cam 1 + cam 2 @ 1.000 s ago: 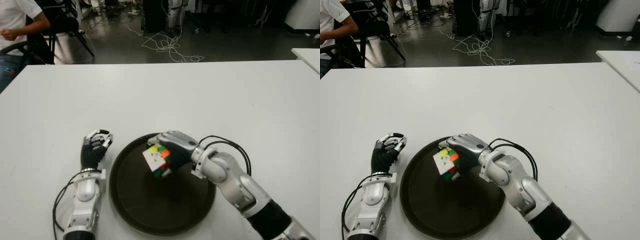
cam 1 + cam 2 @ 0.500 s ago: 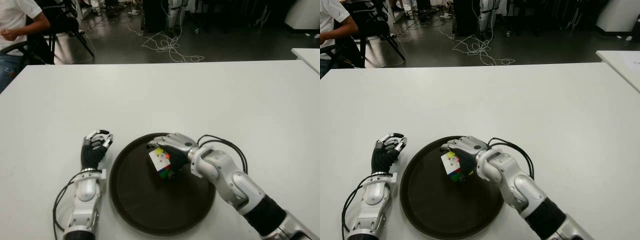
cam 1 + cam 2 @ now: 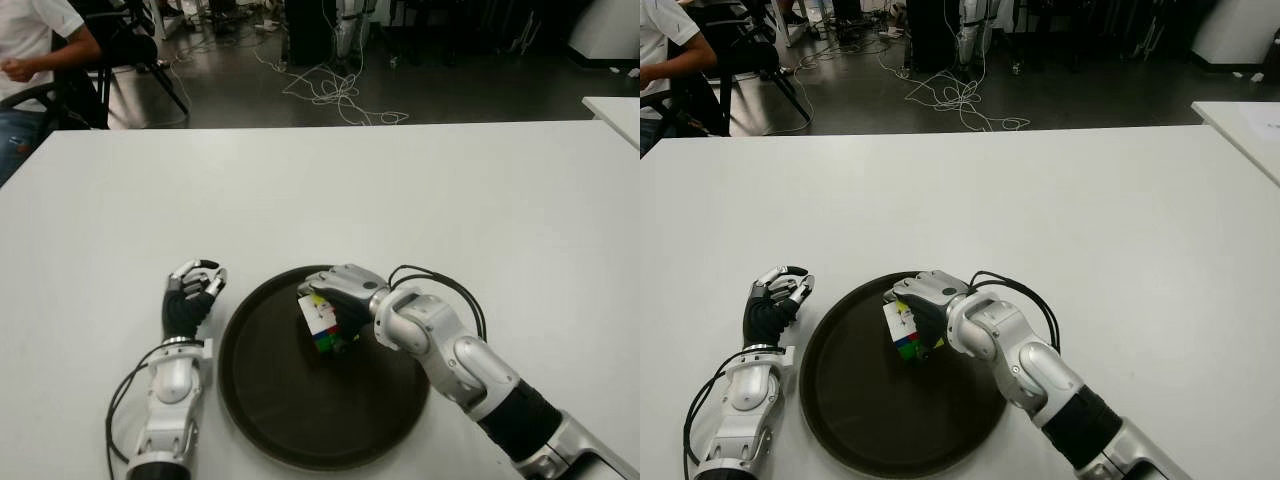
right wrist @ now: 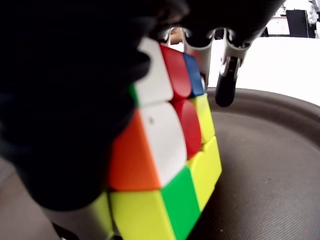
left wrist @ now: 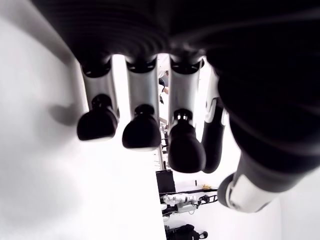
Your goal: Pick up the Rubik's Cube and put it in the plate
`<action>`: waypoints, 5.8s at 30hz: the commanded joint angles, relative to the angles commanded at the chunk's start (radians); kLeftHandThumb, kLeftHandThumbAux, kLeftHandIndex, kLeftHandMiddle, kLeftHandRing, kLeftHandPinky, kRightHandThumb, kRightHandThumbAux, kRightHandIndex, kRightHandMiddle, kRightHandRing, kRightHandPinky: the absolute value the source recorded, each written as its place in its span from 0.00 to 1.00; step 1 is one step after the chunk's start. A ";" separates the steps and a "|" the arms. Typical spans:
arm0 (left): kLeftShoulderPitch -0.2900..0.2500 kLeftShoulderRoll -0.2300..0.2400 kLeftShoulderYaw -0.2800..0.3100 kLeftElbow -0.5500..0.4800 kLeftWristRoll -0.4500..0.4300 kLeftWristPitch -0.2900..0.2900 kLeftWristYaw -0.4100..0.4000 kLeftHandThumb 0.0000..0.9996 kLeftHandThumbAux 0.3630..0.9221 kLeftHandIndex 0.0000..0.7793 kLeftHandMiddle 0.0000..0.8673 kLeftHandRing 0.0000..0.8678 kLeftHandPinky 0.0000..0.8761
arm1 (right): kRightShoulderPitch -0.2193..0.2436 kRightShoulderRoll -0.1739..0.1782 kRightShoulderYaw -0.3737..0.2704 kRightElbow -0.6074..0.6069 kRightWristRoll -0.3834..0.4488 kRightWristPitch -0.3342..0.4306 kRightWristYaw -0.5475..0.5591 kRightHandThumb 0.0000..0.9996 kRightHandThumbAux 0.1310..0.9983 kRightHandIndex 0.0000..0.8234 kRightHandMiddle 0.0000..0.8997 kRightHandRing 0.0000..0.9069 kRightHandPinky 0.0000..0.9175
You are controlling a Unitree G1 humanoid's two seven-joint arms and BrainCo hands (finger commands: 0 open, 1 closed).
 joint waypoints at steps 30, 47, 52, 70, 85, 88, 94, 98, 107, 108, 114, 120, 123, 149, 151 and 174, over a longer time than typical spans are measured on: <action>0.003 -0.003 -0.006 -0.015 0.005 0.019 0.014 0.70 0.62 0.57 0.93 0.94 0.92 | 0.021 0.002 -0.015 -0.059 0.034 0.036 0.023 0.00 0.90 0.43 0.34 0.34 0.33; -0.001 -0.001 -0.005 -0.018 0.006 0.040 0.015 0.71 0.61 0.57 0.93 0.95 0.92 | 0.026 -0.003 -0.068 -0.081 0.158 -0.004 0.055 0.00 0.81 0.27 0.26 0.27 0.20; -0.004 -0.003 -0.001 -0.014 -0.004 0.043 0.010 0.70 0.61 0.57 0.93 0.95 0.92 | -0.005 -0.003 -0.097 -0.069 0.356 0.037 0.268 0.00 0.75 0.08 0.08 0.09 0.07; -0.009 -0.003 0.004 0.005 -0.006 0.011 0.013 0.70 0.62 0.57 0.94 0.96 0.93 | -0.044 -0.024 -0.103 -0.005 0.489 0.046 0.333 0.00 0.58 0.00 0.00 0.00 0.00; -0.012 -0.007 0.009 0.009 -0.010 0.017 0.015 0.70 0.62 0.57 0.93 0.95 0.91 | -0.061 -0.032 -0.088 0.046 0.471 -0.030 0.278 0.00 0.56 0.00 0.00 0.00 0.00; -0.012 -0.004 0.008 0.010 -0.009 0.021 0.012 0.70 0.62 0.57 0.93 0.95 0.92 | -0.062 -0.033 -0.088 0.043 0.470 -0.024 0.279 0.00 0.57 0.00 0.00 0.00 0.00; -0.017 0.003 0.008 0.022 -0.009 0.011 0.001 0.70 0.62 0.57 0.93 0.95 0.91 | -0.061 -0.036 -0.085 0.040 0.449 -0.015 0.258 0.00 0.54 0.00 0.00 0.00 0.00; -0.019 0.004 0.008 0.029 -0.008 -0.003 0.000 0.70 0.62 0.57 0.94 0.95 0.92 | -0.062 -0.043 -0.089 0.025 0.445 0.000 0.258 0.00 0.54 0.00 0.00 0.00 0.00; -0.020 0.002 0.009 0.041 -0.002 -0.025 0.010 0.70 0.61 0.57 0.94 0.96 0.92 | -0.048 -0.043 -0.109 -0.003 0.440 0.028 0.216 0.00 0.56 0.00 0.00 0.00 0.00; -0.020 0.001 0.009 0.041 -0.001 -0.025 0.014 0.70 0.61 0.57 0.94 0.96 0.93 | -0.045 -0.043 -0.113 -0.007 0.438 0.030 0.207 0.00 0.56 0.00 0.00 0.00 0.00; -0.017 -0.006 0.010 0.031 -0.002 -0.014 0.025 0.70 0.62 0.57 0.94 0.96 0.92 | -0.024 -0.045 -0.135 -0.034 0.443 0.040 0.168 0.00 0.58 0.00 0.00 0.00 0.00; -0.013 -0.011 0.009 0.018 -0.006 -0.002 0.028 0.70 0.61 0.57 0.94 0.95 0.92 | -0.013 -0.040 -0.147 -0.036 0.447 0.044 0.136 0.00 0.57 0.00 0.00 0.00 0.00; -0.012 -0.013 0.009 0.013 -0.008 0.002 0.026 0.70 0.61 0.57 0.93 0.95 0.93 | -0.003 -0.042 -0.159 -0.041 0.448 0.034 0.108 0.00 0.55 0.00 0.00 0.00 0.00; -0.008 -0.013 0.014 -0.013 -0.011 0.043 0.005 0.70 0.62 0.57 0.93 0.95 0.92 | 0.074 -0.036 -0.305 -0.152 0.456 -0.060 -0.122 0.00 0.51 0.00 0.00 0.00 0.00; -0.010 -0.011 0.015 -0.009 -0.010 0.043 0.005 0.70 0.62 0.57 0.93 0.95 0.92 | 0.074 -0.039 -0.310 -0.151 0.458 -0.067 -0.127 0.00 0.51 0.00 0.00 0.00 0.00; -0.025 -0.016 0.030 0.042 -0.058 -0.015 -0.027 0.70 0.62 0.57 0.94 0.96 0.93 | 0.123 -0.023 -0.384 -0.153 0.584 -0.221 -0.181 0.00 0.55 0.00 0.00 0.00 0.00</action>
